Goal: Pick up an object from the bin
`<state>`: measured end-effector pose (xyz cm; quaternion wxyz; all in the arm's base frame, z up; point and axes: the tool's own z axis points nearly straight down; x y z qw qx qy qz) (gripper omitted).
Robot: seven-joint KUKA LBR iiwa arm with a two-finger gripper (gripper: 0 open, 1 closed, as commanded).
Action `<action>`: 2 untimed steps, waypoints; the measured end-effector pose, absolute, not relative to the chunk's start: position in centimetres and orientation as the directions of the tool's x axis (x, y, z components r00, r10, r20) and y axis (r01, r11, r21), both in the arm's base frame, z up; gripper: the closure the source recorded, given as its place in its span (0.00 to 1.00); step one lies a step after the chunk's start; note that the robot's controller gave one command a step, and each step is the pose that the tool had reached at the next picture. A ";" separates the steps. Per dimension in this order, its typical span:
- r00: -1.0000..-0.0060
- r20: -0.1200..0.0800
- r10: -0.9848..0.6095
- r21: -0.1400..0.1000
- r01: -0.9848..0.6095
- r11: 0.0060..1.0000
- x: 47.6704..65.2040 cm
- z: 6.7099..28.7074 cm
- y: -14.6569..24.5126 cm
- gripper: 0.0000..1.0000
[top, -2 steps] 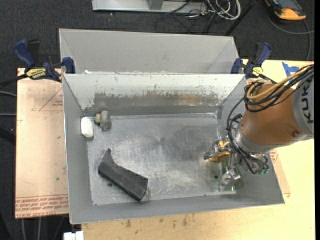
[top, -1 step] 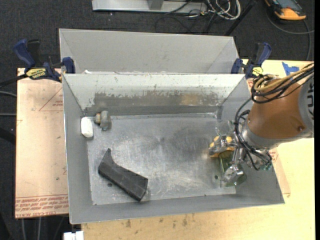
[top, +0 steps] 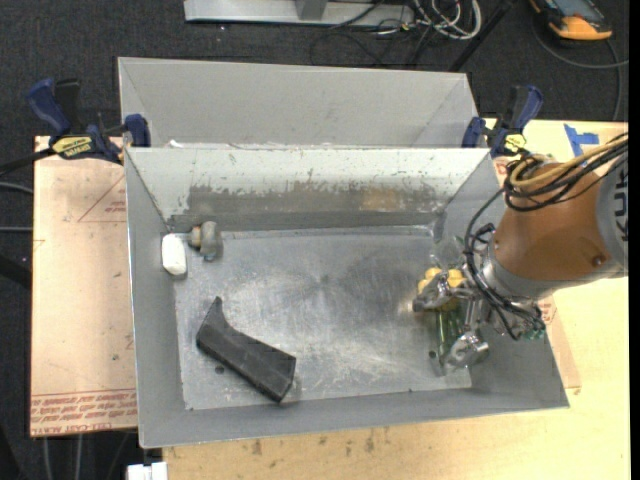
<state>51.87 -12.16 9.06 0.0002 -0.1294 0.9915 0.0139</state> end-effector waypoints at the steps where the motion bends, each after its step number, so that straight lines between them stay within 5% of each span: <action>1: -0.985 -0.017 -0.172 0.026 -0.173 0.985 59.2 7.6 -13.5 1.00; 2: -0.985 -0.017 -0.172 0.026 -0.172 0.985 59.2 7.6 -13.5 1.00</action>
Offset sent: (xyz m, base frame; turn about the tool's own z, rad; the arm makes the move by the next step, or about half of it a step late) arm 0.0000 0.0000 0.0000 0.0000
